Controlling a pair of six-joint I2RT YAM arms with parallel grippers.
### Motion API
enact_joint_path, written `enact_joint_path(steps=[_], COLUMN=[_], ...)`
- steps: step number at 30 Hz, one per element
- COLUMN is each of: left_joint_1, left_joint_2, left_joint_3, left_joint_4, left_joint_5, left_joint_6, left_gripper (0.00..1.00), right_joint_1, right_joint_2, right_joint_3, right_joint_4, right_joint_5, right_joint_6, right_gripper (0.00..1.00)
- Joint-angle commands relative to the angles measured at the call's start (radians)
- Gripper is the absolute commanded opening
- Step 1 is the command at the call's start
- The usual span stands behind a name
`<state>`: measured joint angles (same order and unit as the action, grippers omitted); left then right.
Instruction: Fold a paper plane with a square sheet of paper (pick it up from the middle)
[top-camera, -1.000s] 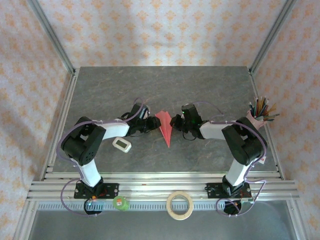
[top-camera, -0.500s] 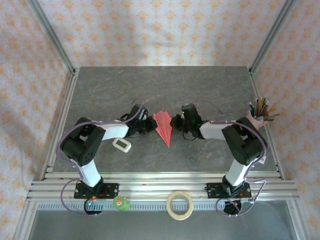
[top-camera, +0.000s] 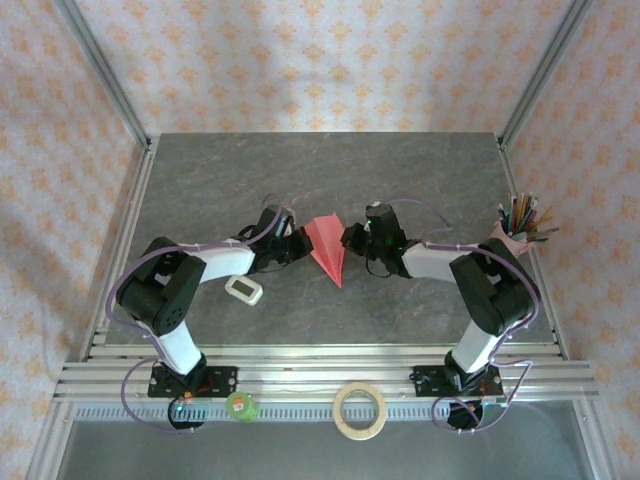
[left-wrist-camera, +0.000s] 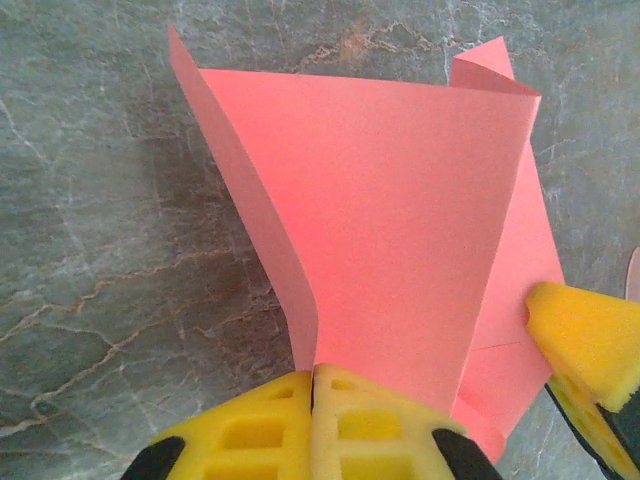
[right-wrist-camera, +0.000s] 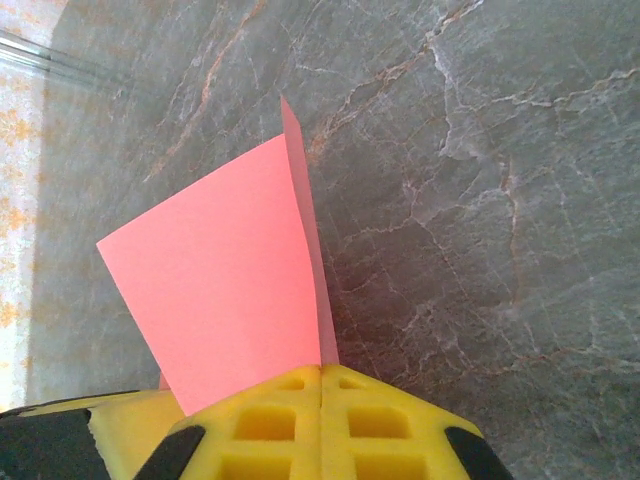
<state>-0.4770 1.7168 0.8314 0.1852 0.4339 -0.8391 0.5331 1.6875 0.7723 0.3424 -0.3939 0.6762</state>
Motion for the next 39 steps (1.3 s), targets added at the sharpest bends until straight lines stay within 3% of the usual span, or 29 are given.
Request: enact_joint_path(steps=[1,7,15,27,39], left_joint_1=[0.017,0.045,0.050,0.055,0.056], left_joint_2=[-0.013,0.012,0.070,0.091,0.092], left_joint_3=[0.021,0.004,0.015,0.012,0.032], left_joint_4=[0.021,0.052,0.070,0.029,0.019], left_joint_5=[0.006,0.046,0.123,0.100,0.114], left_joint_6=[0.036,0.044,0.088,0.121,0.116], left_gripper=[0.00,0.00,0.00,0.02,0.01], right_joint_1=[-0.006,-0.015,-0.018,-0.025,-0.022], right_joint_2=[-0.016,0.002,0.076,0.120,0.028], right_joint_3=[0.005,0.001,0.037,0.059,0.088], right_joint_4=[0.033,0.018,0.003,-0.034,-0.172], right_joint_5=[0.040,0.077,0.006,0.005,0.025], right_joint_6=[-0.002,-0.006,-0.045,-0.060,-0.118], right_gripper=[0.01,0.01,0.04,0.11,0.32])
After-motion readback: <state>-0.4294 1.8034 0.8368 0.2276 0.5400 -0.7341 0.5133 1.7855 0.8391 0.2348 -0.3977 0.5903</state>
